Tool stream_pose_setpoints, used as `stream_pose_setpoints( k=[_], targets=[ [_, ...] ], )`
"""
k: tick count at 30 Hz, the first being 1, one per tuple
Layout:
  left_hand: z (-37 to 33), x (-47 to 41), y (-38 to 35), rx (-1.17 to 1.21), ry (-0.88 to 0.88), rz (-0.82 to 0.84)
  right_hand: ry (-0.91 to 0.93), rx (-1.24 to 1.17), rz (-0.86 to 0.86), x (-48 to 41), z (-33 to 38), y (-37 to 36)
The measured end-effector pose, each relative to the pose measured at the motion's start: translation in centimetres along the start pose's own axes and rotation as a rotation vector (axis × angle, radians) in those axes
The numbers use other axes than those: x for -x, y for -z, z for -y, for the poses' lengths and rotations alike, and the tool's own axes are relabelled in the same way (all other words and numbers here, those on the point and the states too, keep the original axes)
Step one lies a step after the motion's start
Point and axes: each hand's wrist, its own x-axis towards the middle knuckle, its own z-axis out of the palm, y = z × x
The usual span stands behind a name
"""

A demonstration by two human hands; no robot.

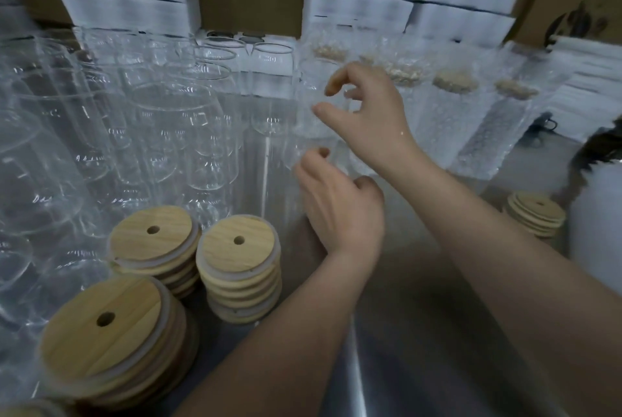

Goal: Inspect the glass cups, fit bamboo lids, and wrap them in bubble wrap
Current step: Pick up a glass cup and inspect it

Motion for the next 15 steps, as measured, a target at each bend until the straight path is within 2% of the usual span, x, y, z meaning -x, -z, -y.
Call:
stream_pose_setpoints(
  k=[3, 7, 12, 15],
  targets=[
    [-0.3, 0.0, 0.5, -0.06, -0.044, -0.105, -0.004, -0.05, -0.159, 2.9, -0.1, 1.7],
    [-0.5, 0.2, 0.7, -0.045, -0.127, -0.053, -0.055, -0.116, -0.295, 5.9, -0.4, 2.9],
    [0.2, -0.6, 0.7, 0.012, -0.136, -0.011, -0.166, -0.486, -0.262, 7.1, -1.2, 3.0],
    [0.2, -1.1, 1.0, 0.117, -0.088, -0.028, -0.396, -0.733, -0.148, 7.0, -2.8, 2.8]
  ],
)
